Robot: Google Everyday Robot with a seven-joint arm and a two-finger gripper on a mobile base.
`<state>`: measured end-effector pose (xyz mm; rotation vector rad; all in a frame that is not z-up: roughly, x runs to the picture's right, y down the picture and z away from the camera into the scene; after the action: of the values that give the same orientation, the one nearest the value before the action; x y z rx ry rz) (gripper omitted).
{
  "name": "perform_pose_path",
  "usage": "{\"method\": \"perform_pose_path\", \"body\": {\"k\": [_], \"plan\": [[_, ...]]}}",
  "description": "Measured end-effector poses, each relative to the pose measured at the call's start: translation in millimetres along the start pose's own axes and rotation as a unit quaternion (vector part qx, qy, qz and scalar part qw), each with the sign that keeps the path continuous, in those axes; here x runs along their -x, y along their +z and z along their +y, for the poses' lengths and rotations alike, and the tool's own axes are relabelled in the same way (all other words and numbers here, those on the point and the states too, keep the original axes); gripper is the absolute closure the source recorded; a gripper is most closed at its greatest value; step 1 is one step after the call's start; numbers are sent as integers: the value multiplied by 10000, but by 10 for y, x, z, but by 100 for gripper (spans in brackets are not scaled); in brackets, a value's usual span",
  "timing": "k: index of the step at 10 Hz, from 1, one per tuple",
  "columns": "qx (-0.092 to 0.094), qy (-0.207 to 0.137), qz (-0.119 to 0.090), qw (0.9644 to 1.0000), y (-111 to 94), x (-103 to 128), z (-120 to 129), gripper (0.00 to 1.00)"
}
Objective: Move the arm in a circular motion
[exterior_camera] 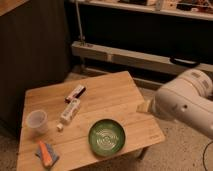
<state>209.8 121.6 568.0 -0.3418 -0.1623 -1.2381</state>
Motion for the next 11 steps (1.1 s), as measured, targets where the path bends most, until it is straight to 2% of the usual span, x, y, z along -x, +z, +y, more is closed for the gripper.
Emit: {"method": "perform_pose_path", "body": {"k": [3, 5, 8, 9, 11], "plan": [[-117, -311, -235, 9992, 116, 371, 77, 20], [-212, -611, -397, 9971, 225, 512, -128, 20], [-345, -1143, -666, 9906, 417, 688, -813, 20], [-389, -1406, -787, 9862, 502, 766, -1158, 20], [-444, -1778, -954, 9784, 616, 881, -1629, 20]]}}
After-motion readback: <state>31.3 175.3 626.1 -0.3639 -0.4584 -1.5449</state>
